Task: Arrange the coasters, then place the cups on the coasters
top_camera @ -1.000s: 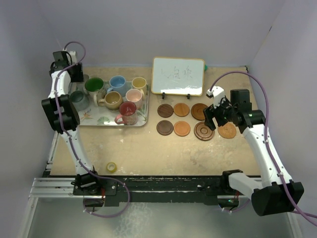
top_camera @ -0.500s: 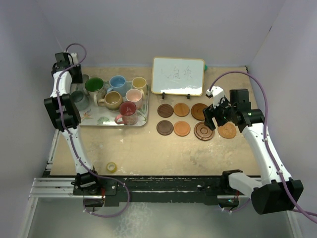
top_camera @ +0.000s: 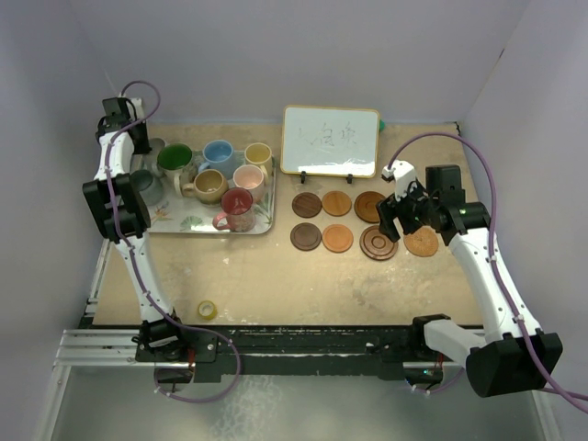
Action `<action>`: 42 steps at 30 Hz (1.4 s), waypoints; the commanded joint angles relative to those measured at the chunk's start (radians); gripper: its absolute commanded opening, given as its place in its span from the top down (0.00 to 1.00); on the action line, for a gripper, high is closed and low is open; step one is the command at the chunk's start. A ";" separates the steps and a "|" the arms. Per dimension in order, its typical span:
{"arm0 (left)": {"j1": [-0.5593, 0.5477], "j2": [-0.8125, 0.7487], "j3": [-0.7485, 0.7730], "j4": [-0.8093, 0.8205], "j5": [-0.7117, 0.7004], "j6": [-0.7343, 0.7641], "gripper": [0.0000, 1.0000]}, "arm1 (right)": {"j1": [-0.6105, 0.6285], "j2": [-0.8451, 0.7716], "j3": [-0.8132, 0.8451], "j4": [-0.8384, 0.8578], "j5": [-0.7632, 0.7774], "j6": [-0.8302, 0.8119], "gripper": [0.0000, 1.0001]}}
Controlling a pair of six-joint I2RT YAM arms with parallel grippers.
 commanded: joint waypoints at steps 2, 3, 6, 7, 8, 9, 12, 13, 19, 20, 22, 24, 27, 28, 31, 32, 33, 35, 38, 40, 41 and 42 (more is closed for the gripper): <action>0.006 0.008 0.052 -0.002 0.007 -0.001 0.88 | 0.000 0.002 -0.001 0.019 0.016 -0.010 0.23; 0.005 0.009 0.055 0.001 0.005 -0.001 0.90 | -0.001 0.003 -0.001 0.020 0.015 -0.010 0.23; 0.005 0.007 0.061 0.005 -0.003 -0.001 0.95 | -0.001 0.007 -0.001 0.019 0.015 -0.010 0.23; 0.005 0.004 0.063 0.010 -0.007 -0.002 0.97 | 0.000 0.007 0.000 0.019 0.013 -0.009 0.23; 0.006 0.000 0.063 0.014 -0.007 -0.005 0.97 | 0.000 0.007 0.000 0.020 0.011 -0.008 0.23; 0.005 -0.007 0.063 0.022 -0.009 -0.006 0.97 | 0.000 0.007 0.000 0.019 0.010 -0.009 0.23; 0.006 -0.031 0.057 0.049 -0.017 -0.020 0.97 | 0.000 0.007 0.002 0.021 0.008 -0.007 0.23; 0.005 -0.042 0.051 0.063 -0.020 -0.025 0.97 | 0.000 0.005 0.003 0.022 0.007 -0.007 0.23; 0.006 -0.105 0.011 0.131 -0.034 -0.051 0.97 | -0.001 -0.001 0.009 0.030 -0.004 -0.004 0.23; 0.006 -0.115 0.006 0.141 -0.036 -0.052 0.97 | 0.000 -0.001 0.013 0.029 -0.008 -0.004 0.23; 0.005 -0.132 0.001 0.154 -0.041 -0.053 0.97 | -0.001 0.002 0.022 0.028 -0.018 -0.002 0.24; 0.005 -0.146 0.000 0.161 -0.049 -0.049 0.97 | 0.000 0.010 0.032 0.023 -0.028 -0.002 0.24; 0.006 -0.175 -0.002 0.169 -0.062 -0.040 0.97 | 0.000 0.020 0.048 0.011 -0.036 -0.005 0.24; 0.005 -0.183 -0.003 0.173 -0.065 -0.035 0.97 | 0.000 0.024 0.054 0.008 -0.039 -0.004 0.24; 0.006 -0.208 -0.002 0.178 -0.071 -0.029 0.97 | 0.000 0.032 0.068 0.004 -0.044 -0.006 0.24; 0.005 -0.218 -0.001 0.179 -0.072 -0.028 0.97 | 0.000 0.034 0.073 0.003 -0.046 -0.006 0.24; 0.005 -0.227 0.000 0.181 -0.074 -0.025 0.97 | 0.000 0.036 0.080 0.000 -0.047 -0.007 0.24; 0.005 -0.248 0.002 0.184 -0.083 -0.022 0.97 | 0.001 0.042 0.098 -0.004 -0.051 -0.009 0.25; 0.004 -0.294 0.000 0.186 -0.103 -0.012 0.97 | 0.002 0.054 0.134 -0.009 -0.071 -0.011 0.25; 0.000 -0.338 -0.012 0.184 -0.111 -0.006 0.97 | 0.007 0.064 0.162 -0.002 -0.086 -0.003 0.25; -0.004 -0.363 -0.026 0.184 -0.112 0.000 0.97 | 0.009 0.070 0.176 0.004 -0.094 0.005 0.25; -0.014 -0.394 -0.045 0.184 -0.114 0.008 0.97 | 0.012 0.079 0.190 0.012 -0.107 0.019 0.25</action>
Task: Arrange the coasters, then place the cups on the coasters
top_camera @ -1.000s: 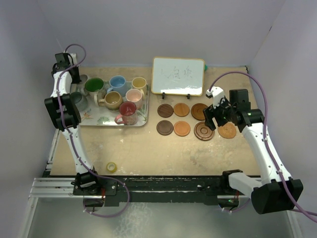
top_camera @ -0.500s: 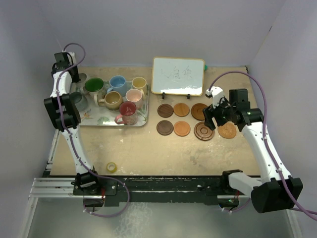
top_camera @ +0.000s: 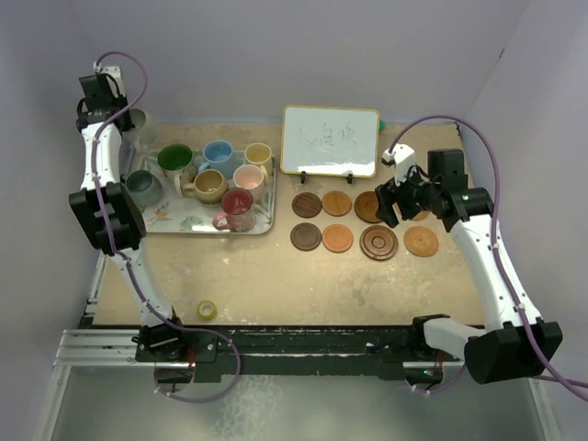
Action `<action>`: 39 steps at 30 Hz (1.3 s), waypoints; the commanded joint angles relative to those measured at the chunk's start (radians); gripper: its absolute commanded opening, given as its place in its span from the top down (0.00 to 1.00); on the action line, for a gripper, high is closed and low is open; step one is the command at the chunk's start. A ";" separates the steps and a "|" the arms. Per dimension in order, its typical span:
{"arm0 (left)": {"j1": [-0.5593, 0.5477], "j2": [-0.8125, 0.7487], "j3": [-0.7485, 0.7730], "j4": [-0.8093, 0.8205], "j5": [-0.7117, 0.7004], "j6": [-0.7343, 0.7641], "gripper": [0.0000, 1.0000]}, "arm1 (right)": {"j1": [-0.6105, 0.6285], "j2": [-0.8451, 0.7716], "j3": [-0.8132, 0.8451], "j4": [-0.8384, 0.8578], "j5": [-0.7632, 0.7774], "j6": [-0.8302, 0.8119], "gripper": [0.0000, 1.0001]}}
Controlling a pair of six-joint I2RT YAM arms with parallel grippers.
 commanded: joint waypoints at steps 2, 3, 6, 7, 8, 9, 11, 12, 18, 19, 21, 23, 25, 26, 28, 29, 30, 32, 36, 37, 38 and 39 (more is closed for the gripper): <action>-0.044 -0.261 -0.076 0.120 -0.032 0.026 0.97 | 0.013 0.030 0.115 0.044 -0.088 0.048 0.25; -0.062 -0.306 -0.120 0.125 -0.034 0.027 0.97 | 0.015 0.037 0.134 0.057 -0.100 0.063 0.25; -0.162 -0.456 -0.297 0.157 -0.065 0.041 0.97 | 0.020 0.050 0.167 0.103 -0.137 0.118 0.25; -0.204 -0.518 -0.354 0.171 -0.081 0.051 0.97 | 0.023 0.051 0.172 0.122 -0.144 0.138 0.25; -0.247 -0.562 -0.395 0.175 -0.094 0.054 0.97 | 0.027 0.050 0.178 0.140 -0.151 0.155 0.25; -0.295 -0.596 -0.421 0.170 -0.108 0.055 0.97 | 0.031 0.049 0.184 0.158 -0.156 0.172 0.25; -0.398 -0.638 -0.441 0.135 -0.156 0.056 0.97 | 0.039 0.050 0.195 0.203 -0.167 0.210 0.25; -0.448 -0.651 -0.448 0.125 -0.178 0.054 0.97 | 0.042 0.052 0.201 0.222 -0.175 0.232 0.25; -0.762 -0.650 -0.474 0.128 -0.321 0.046 0.97 | 0.065 0.078 0.204 0.393 -0.189 0.404 0.24; -0.812 -0.639 -0.473 0.134 -0.343 0.046 0.97 | 0.069 0.088 0.206 0.412 -0.182 0.434 0.24; -0.899 -0.611 -0.463 0.148 -0.384 0.051 0.97 | 0.077 0.109 0.213 0.441 -0.174 0.481 0.24; -0.983 -0.580 -0.450 0.160 -0.413 0.046 0.97 | 0.083 0.126 0.216 0.459 -0.158 0.529 0.24; -1.042 -0.545 -0.440 0.177 -0.443 0.032 0.97 | 0.086 0.135 0.206 0.470 -0.152 0.558 0.23; -1.068 -0.530 -0.436 0.185 -0.454 0.024 0.97 | 0.088 0.135 0.194 0.480 -0.150 0.573 0.23; -1.109 -0.501 -0.428 0.200 -0.472 0.003 0.97 | 0.088 0.128 0.155 0.510 -0.150 0.598 0.22; -1.126 -0.484 -0.419 0.204 -0.478 -0.008 0.97 | 0.088 0.120 0.132 0.525 -0.150 0.611 0.22; -1.141 -0.471 -0.415 0.208 -0.490 -0.019 0.97 | 0.088 0.115 0.112 0.543 -0.149 0.625 0.21; -1.164 -0.443 -0.397 0.211 -0.502 -0.044 0.97 | 0.088 0.107 0.075 0.559 -0.142 0.649 0.21; -1.188 -0.409 -0.373 0.210 -0.530 -0.099 0.97 | 0.088 0.091 0.008 0.581 -0.090 0.687 0.20; -1.192 -0.403 -0.369 0.207 -0.536 -0.116 0.97 | 0.089 0.088 -0.009 0.592 -0.080 0.697 0.20; -1.196 -0.397 -0.363 0.204 -0.541 -0.128 0.97 | 0.089 0.087 -0.022 0.602 -0.075 0.704 0.20; -1.201 -0.393 -0.361 0.201 -0.546 -0.141 0.97 | 0.089 0.087 -0.032 0.604 -0.067 0.713 0.20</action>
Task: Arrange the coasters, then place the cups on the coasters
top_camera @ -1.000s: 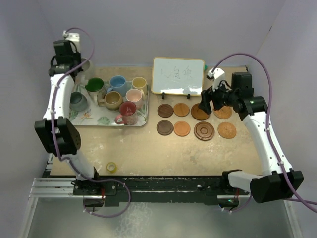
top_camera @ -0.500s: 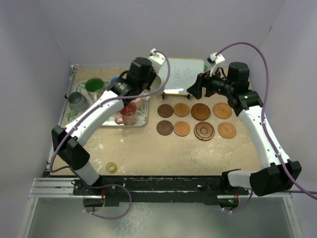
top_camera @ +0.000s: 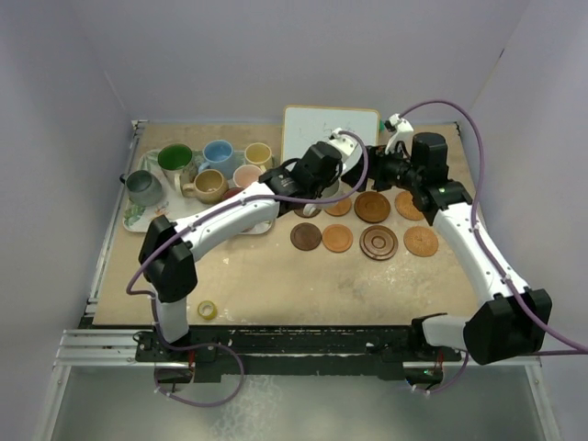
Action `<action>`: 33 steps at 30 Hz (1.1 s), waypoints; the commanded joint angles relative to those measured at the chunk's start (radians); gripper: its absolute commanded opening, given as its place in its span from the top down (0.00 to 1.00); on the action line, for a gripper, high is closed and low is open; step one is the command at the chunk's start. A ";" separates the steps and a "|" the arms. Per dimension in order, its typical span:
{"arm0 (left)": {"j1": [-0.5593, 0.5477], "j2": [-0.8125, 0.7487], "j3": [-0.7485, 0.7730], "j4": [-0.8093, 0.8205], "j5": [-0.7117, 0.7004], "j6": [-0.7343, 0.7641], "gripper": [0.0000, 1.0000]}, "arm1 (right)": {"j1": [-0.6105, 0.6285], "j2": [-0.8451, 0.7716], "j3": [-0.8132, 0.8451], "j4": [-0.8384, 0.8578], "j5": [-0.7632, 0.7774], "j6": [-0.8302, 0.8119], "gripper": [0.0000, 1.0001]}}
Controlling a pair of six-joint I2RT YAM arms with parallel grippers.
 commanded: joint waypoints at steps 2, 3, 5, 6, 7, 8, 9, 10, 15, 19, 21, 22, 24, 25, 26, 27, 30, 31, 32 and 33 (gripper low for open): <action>-0.018 -0.024 0.104 0.125 -0.095 -0.106 0.97 | 0.008 -0.028 -0.046 0.086 0.064 0.079 0.20; -0.023 -0.023 0.103 0.128 -0.106 -0.112 0.97 | 0.011 -0.024 -0.050 0.091 0.068 0.082 0.20; -0.033 -0.018 0.101 0.133 -0.126 -0.129 0.97 | 0.019 -0.009 -0.049 0.097 0.074 0.089 0.20; -0.037 -0.015 0.099 0.133 -0.132 -0.140 0.97 | 0.026 0.000 -0.046 0.097 0.078 0.093 0.20; -0.040 -0.012 0.099 0.134 -0.135 -0.147 0.97 | 0.029 0.009 -0.041 0.099 0.078 0.096 0.20; -0.045 -0.010 0.097 0.136 -0.144 -0.154 0.97 | 0.033 0.021 -0.036 0.099 0.079 0.097 0.20; -0.050 -0.007 0.097 0.138 -0.152 -0.157 0.97 | 0.036 0.029 -0.030 0.097 0.079 0.098 0.20; -0.053 -0.004 0.097 0.139 -0.159 -0.159 0.97 | 0.039 0.036 -0.026 0.097 0.079 0.101 0.20; -0.066 0.006 0.102 0.144 -0.189 -0.171 0.97 | 0.049 0.072 -0.009 0.069 0.131 0.107 0.23; -0.073 0.017 0.102 0.145 -0.202 -0.187 0.97 | 0.057 0.091 -0.002 0.054 0.165 0.109 0.27; -0.074 0.026 0.106 0.142 -0.209 -0.198 0.97 | 0.068 0.095 0.003 0.043 0.190 0.103 0.29; -0.075 0.030 0.109 0.140 -0.212 -0.204 0.97 | 0.071 0.097 0.002 0.040 0.201 0.102 0.30; -0.078 0.038 0.115 0.138 -0.215 -0.212 0.97 | 0.075 0.102 -0.001 0.036 0.220 0.102 0.32; -0.080 0.043 0.120 0.134 -0.215 -0.217 0.97 | 0.075 0.104 -0.004 0.035 0.225 0.103 0.33; -0.080 0.050 0.124 0.132 -0.219 -0.221 0.97 | 0.075 0.107 -0.007 0.037 0.228 0.104 0.34; -0.082 0.054 0.129 0.130 -0.223 -0.224 0.97 | 0.077 0.110 -0.009 0.035 0.234 0.104 0.35; -0.085 0.070 0.137 0.125 -0.238 -0.237 0.97 | 0.077 0.121 -0.013 0.029 0.251 0.106 0.38; -0.086 0.074 0.139 0.122 -0.239 -0.242 0.97 | 0.077 0.126 -0.013 0.026 0.258 0.106 0.40; -0.086 0.079 0.144 0.118 -0.238 -0.248 0.97 | 0.077 0.133 -0.013 0.025 0.266 0.107 0.41; -0.088 0.085 0.150 0.112 -0.239 -0.253 0.97 | 0.076 0.140 -0.013 0.021 0.271 0.108 0.42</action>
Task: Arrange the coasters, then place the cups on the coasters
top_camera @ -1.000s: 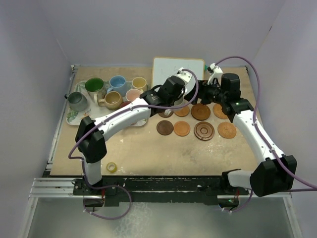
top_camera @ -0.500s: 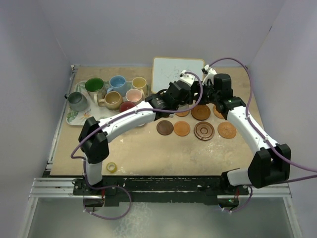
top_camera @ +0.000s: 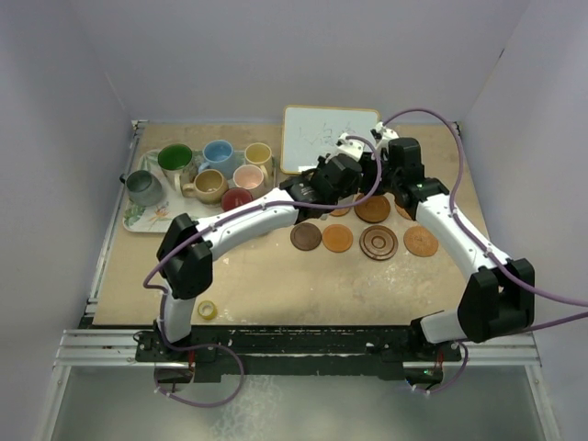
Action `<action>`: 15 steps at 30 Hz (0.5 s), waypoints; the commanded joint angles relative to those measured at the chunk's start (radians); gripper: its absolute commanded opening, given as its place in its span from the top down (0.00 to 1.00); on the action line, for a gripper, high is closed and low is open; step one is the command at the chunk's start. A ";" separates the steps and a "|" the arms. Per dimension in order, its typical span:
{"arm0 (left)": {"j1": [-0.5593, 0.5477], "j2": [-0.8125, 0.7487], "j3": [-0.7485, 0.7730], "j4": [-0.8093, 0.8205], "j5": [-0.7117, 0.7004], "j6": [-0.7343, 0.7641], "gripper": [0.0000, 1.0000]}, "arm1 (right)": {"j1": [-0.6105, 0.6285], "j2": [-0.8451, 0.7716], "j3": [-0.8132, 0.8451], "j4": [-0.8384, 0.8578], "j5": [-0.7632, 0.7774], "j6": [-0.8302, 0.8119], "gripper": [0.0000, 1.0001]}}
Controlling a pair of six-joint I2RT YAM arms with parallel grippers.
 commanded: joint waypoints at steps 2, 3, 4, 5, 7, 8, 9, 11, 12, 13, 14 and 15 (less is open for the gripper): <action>-0.013 -0.005 0.097 0.081 -0.049 -0.061 0.97 | 0.004 0.036 0.038 -0.010 0.065 0.007 0.46; -0.013 -0.001 0.101 0.078 -0.049 -0.064 0.97 | 0.003 0.045 0.039 -0.014 0.073 0.004 0.47; -0.014 0.002 0.104 0.076 -0.047 -0.067 0.97 | 0.004 0.052 0.041 -0.017 0.080 0.003 0.48; -0.014 0.006 0.107 0.075 -0.047 -0.070 0.97 | 0.004 0.059 0.043 -0.020 0.085 0.001 0.48; -0.016 0.015 0.113 0.071 -0.045 -0.075 0.97 | 0.004 0.071 0.045 -0.024 0.094 -0.002 0.50; -0.016 0.020 0.117 0.071 -0.046 -0.078 0.97 | 0.004 0.078 0.047 -0.028 0.100 -0.003 0.51; -0.016 0.024 0.121 0.068 -0.045 -0.081 0.97 | 0.004 0.083 0.049 -0.030 0.107 -0.005 0.52; -0.015 0.032 0.125 0.063 -0.044 -0.087 0.97 | 0.003 0.092 0.051 -0.031 0.123 -0.010 0.55; -0.016 0.034 0.126 0.062 -0.041 -0.089 0.97 | 0.004 0.097 0.052 -0.031 0.130 -0.013 0.56; -0.016 0.038 0.129 0.060 -0.039 -0.093 0.97 | 0.004 0.102 0.053 -0.031 0.138 -0.016 0.59; -0.016 0.040 0.131 0.057 -0.035 -0.096 0.97 | 0.004 0.107 0.057 -0.048 0.144 -0.017 0.61; -0.016 0.044 0.133 0.055 -0.033 -0.099 0.97 | 0.004 0.114 0.060 -0.057 0.146 -0.019 0.64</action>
